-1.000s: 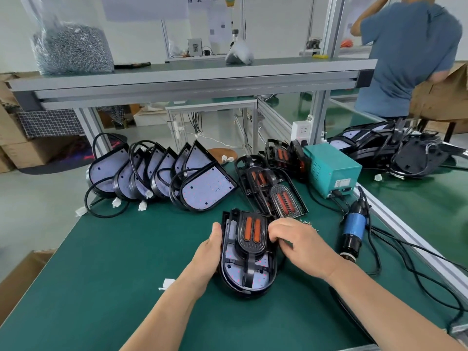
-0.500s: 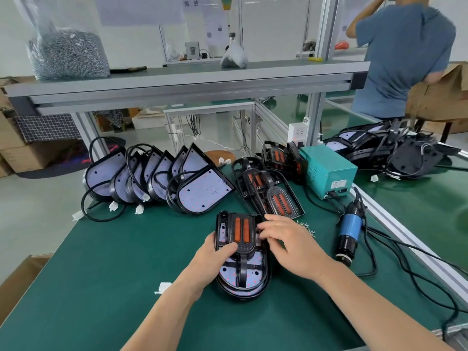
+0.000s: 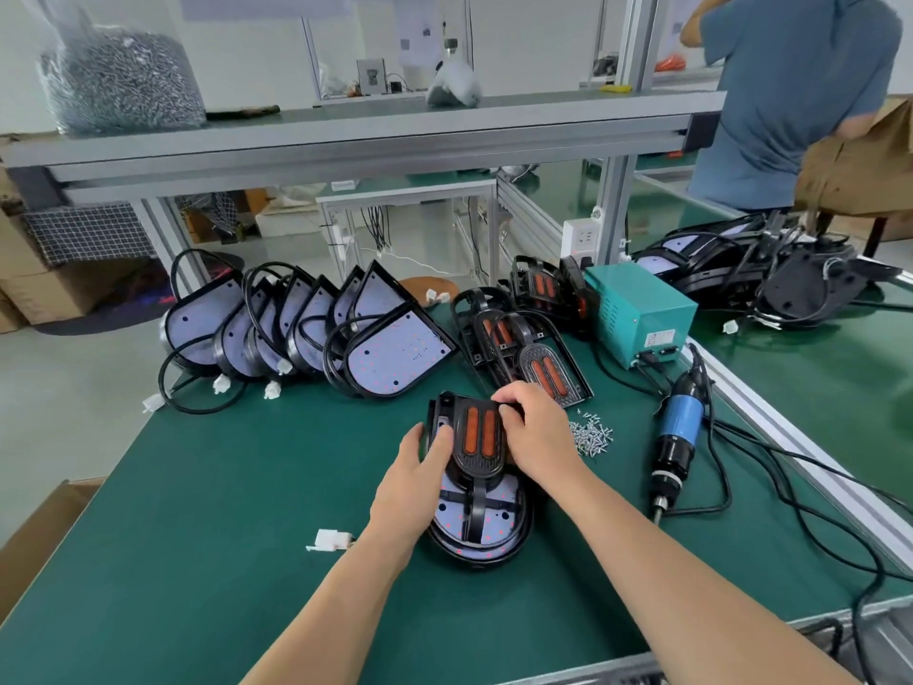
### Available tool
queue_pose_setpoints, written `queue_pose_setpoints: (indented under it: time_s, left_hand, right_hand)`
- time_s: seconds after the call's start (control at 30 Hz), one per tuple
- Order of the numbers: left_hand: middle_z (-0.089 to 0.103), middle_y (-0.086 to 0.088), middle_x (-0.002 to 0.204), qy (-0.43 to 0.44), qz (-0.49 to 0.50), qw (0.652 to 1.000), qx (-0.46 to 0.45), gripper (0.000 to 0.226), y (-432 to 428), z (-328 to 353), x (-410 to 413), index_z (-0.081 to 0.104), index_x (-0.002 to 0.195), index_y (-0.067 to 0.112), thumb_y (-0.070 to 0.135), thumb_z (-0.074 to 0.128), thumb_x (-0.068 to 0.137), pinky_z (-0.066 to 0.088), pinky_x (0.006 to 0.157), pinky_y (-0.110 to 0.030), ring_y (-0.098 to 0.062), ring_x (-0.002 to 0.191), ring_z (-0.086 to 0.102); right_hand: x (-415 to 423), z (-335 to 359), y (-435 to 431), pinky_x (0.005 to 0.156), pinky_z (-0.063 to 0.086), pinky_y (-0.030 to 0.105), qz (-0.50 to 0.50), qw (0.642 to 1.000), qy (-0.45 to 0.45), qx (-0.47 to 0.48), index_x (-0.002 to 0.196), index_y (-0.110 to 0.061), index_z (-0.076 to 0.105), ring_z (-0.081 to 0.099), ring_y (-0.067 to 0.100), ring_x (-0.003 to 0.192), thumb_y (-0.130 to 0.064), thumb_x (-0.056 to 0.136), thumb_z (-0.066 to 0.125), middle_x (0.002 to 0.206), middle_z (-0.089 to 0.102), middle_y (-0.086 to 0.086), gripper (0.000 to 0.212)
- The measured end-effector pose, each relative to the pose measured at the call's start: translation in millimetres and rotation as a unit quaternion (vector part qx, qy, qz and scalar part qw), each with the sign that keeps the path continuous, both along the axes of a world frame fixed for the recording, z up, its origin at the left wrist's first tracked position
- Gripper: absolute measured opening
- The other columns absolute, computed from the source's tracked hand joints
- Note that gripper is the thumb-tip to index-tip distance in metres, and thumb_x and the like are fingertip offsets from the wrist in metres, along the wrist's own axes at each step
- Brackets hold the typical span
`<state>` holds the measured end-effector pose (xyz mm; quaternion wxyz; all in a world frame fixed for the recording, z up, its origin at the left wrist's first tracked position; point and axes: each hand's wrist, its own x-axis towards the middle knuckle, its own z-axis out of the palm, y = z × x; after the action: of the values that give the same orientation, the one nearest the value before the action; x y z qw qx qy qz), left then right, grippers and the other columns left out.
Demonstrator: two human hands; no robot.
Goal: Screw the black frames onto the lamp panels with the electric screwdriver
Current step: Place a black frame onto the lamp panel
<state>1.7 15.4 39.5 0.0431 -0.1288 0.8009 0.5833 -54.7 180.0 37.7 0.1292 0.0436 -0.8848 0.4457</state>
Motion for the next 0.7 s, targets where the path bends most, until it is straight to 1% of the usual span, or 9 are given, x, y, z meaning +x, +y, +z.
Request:
queue_pose_setpoints:
  time_s: [0.07, 0.13, 0.2, 0.27, 0.3, 0.37, 0.47, 0.57, 0.7]
  left_hand:
    - [0.056, 0.012, 0.14, 0.003, 0.004, 1.0, -0.01, 0.093, 1.4, -0.6, 1.0, 0.046, 0.143, 0.04, 0.087, 0.031, 0.065, 0.034, 0.115, -0.047, -0.018, 0.132, 0.049]
    - [0.056, 0.015, 0.139, 0.01, 0.006, 1.0, -0.01, 0.084, 2.3, -0.7, 2.0, 0.049, 0.139, 0.043, 0.086, 0.026, 0.07, 0.032, 0.116, -0.047, -0.018, 0.132, 0.048]
    - [0.051, 0.014, 0.147, 0.015, 0.01, 1.0, -0.006, 0.078, 2.2, -2.1, 2.1, 0.047, 0.144, 0.041, 0.082, 0.022, 0.082, 0.028, 0.119, -0.047, -0.018, 0.137, 0.044]
    - [0.045, 0.01, 0.154, 0.005, 0.014, 1.0, -0.007, 0.083, 1.0, -3.7, 0.5, 0.044, 0.148, 0.038, 0.083, 0.017, 0.084, 0.024, 0.121, -0.046, -0.018, 0.143, 0.039]
    - [0.045, 0.009, 0.154, -0.003, 0.014, 1.0, -0.004, 0.091, 0.8, -4.0, 0.0, 0.044, 0.148, 0.037, 0.087, 0.014, 0.078, 0.024, 0.121, -0.047, -0.018, 0.143, 0.039]
    - [0.049, 0.008, 0.152, -0.012, 0.013, 1.0, 0.004, 0.102, 0.9, -4.5, -0.4, 0.047, 0.146, 0.039, 0.093, 0.011, 0.068, 0.026, 0.121, -0.047, -0.02, 0.142, 0.042]
    - [0.053, 0.008, 0.148, -0.011, 0.013, 0.999, 0.029, 0.102, 0.6, -5.0, -0.1, 0.049, 0.144, 0.041, 0.095, 0.01, 0.067, 0.027, 0.12, -0.047, -0.02, 0.14, 0.045]
    - [0.055, 0.009, 0.146, -0.012, 0.011, 0.999, 0.037, 0.101, 0.6, -5.9, 0.6, 0.051, 0.142, 0.041, 0.097, 0.011, 0.068, 0.028, 0.12, -0.047, -0.02, 0.139, 0.046]
    - [0.058, 0.008, 0.143, -0.019, 0.013, 0.999, 0.04, 0.1, 0.3, -6.0, 1.1, 0.054, 0.139, 0.042, 0.098, 0.01, 0.068, 0.029, 0.119, -0.048, -0.022, 0.138, 0.048]
  right_hand:
    - [-2.7, 3.0, -0.4, 0.082, 0.039, 0.016, -0.039, 0.999, -0.004, -0.037, 0.096, -0.011, 0.073, 0.061, 0.017, 0.097, 0.006, 0.094, 0.052, 0.097, 0.067, -0.003, 0.027]
    - [-4.3, 6.4, -3.9, 0.083, 0.048, 0.026, -0.067, 0.994, -0.024, -0.079, 0.091, -0.015, 0.075, 0.063, 0.017, 0.094, 0.007, 0.092, 0.052, 0.095, 0.07, -0.003, 0.033]
    - [-5.8, 6.9, -5.7, 0.081, 0.053, 0.032, -0.084, 0.991, -0.035, -0.101, 0.087, -0.02, 0.076, 0.065, 0.018, 0.09, 0.006, 0.092, 0.052, 0.097, 0.072, -0.001, 0.036]
    - [-7.1, 6.8, -5.2, 0.076, 0.054, 0.031, -0.09, 0.99, -0.035, -0.104, 0.084, -0.022, 0.076, 0.066, 0.018, 0.084, 0.006, 0.092, 0.053, 0.093, 0.072, -0.001, 0.037]
    - [-7.3, 7.4, -4.4, 0.073, 0.054, 0.029, -0.091, 0.99, -0.032, -0.104, 0.083, -0.022, 0.076, 0.066, 0.018, 0.081, 0.007, 0.091, 0.053, 0.09, 0.072, -0.003, 0.038]
    - [-7.4, 9.9, -1.8, 0.064, 0.048, 0.016, -0.092, 0.989, -0.033, -0.109, 0.08, -0.024, 0.075, 0.063, 0.014, 0.073, 0.007, 0.091, 0.053, 0.082, 0.071, -0.008, 0.04]
    - [-8.9, 13.9, -0.2, 0.051, 0.04, 0.005, -0.105, 0.983, -0.049, -0.143, 0.074, -0.028, 0.072, 0.057, 0.003, 0.066, 0.01, 0.089, 0.052, 0.077, 0.067, -0.012, 0.045]
    - [-9.1, 13.3, -2.2, 0.044, 0.038, 0.011, -0.098, 0.982, -0.061, -0.149, 0.075, -0.026, 0.072, 0.052, 0.006, 0.054, 0.011, 0.089, 0.051, 0.077, 0.07, -0.005, 0.045]
    - [-8.1, 14.6, -3.2, 0.046, 0.038, 0.018, -0.091, 0.982, -0.063, -0.156, 0.078, -0.024, 0.074, 0.046, 0.009, 0.048, 0.01, 0.091, 0.051, 0.078, 0.072, 0.003, 0.043]
